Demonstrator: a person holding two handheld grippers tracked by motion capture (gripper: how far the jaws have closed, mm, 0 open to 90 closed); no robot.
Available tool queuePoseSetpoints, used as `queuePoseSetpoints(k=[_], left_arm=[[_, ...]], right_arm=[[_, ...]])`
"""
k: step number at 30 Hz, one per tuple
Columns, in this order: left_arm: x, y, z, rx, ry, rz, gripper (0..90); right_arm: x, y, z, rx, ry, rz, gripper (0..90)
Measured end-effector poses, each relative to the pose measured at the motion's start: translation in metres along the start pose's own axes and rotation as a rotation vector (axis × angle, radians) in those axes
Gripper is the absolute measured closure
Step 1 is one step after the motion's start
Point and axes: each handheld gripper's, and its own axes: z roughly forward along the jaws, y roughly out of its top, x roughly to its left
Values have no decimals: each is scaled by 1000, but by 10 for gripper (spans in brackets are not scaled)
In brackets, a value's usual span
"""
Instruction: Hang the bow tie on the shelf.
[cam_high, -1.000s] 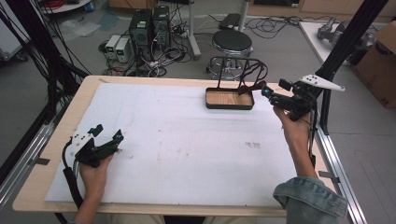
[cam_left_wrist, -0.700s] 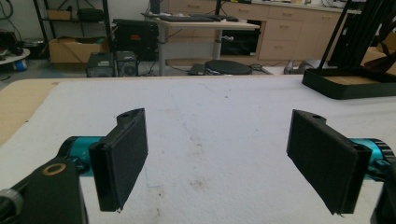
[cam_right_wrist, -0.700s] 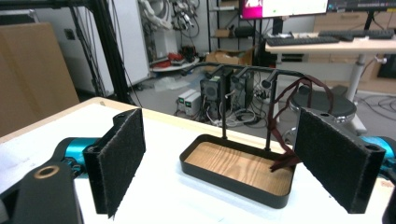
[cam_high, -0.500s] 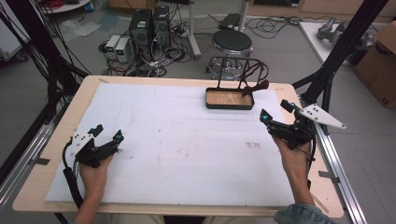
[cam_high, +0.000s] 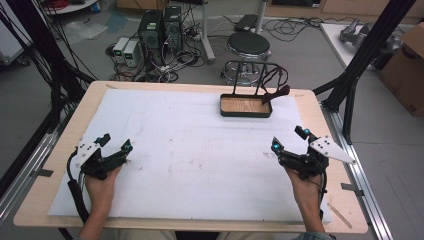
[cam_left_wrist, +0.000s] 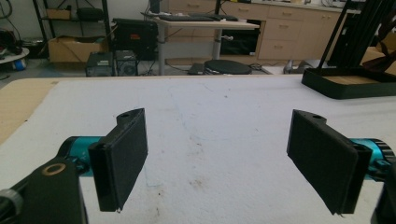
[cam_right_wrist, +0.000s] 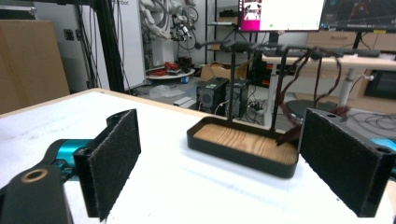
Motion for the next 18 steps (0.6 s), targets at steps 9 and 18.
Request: queuePoseSetpoints(k=[9,18], left_arm=[[0,0,0,0,0,2,207],[-1,0,0,0,-1,1,205]], right_arm=[[5,-39,2,60,3,43,120],[10,-52,3,79,18,34,121]])
